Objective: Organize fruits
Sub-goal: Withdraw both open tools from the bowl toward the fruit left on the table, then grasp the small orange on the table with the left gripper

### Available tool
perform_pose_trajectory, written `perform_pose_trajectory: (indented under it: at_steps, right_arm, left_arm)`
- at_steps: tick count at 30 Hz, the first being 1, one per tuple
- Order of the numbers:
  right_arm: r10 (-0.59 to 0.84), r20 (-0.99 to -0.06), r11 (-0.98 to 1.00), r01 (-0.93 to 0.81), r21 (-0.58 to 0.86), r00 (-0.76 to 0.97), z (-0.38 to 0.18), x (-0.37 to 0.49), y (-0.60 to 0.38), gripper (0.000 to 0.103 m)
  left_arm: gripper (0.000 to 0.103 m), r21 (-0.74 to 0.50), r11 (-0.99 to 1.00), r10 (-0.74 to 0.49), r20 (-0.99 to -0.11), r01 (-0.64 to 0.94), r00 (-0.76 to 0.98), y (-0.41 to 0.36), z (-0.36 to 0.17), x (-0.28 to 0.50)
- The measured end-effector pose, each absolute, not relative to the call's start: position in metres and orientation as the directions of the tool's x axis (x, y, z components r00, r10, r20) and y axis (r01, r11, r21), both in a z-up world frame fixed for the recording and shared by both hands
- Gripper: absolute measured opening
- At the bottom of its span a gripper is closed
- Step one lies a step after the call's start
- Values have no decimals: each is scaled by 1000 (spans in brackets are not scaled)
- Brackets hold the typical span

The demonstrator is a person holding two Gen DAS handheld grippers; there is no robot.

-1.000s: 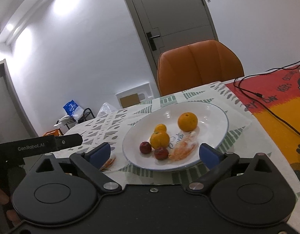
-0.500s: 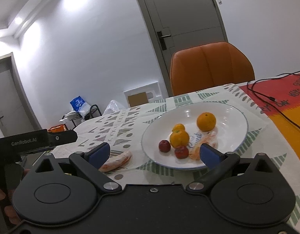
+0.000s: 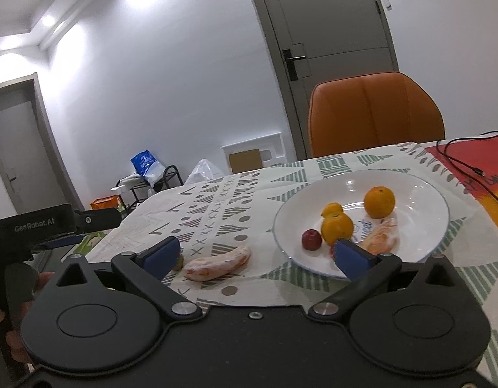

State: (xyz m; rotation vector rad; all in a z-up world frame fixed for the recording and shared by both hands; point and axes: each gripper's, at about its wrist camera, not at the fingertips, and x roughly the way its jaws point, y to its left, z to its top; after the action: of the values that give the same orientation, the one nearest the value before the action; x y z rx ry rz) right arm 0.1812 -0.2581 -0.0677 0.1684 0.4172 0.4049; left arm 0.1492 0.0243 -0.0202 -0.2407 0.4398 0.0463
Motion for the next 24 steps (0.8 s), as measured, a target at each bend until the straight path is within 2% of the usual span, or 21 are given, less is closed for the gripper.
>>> perform_pose_trajectory:
  at_steps: [13,24]
  right_arm:
    - [434,-384,900,-372,229,815,-72,186,-231,103]
    - [460,-430,888,-394,237,777,-81,196,-208,103]
  left_arm:
    - [103,-254,945,69,-458,-205,886,64,-32,143]
    - [103,-234,938,116,-484,-256,867,86,-46,144]
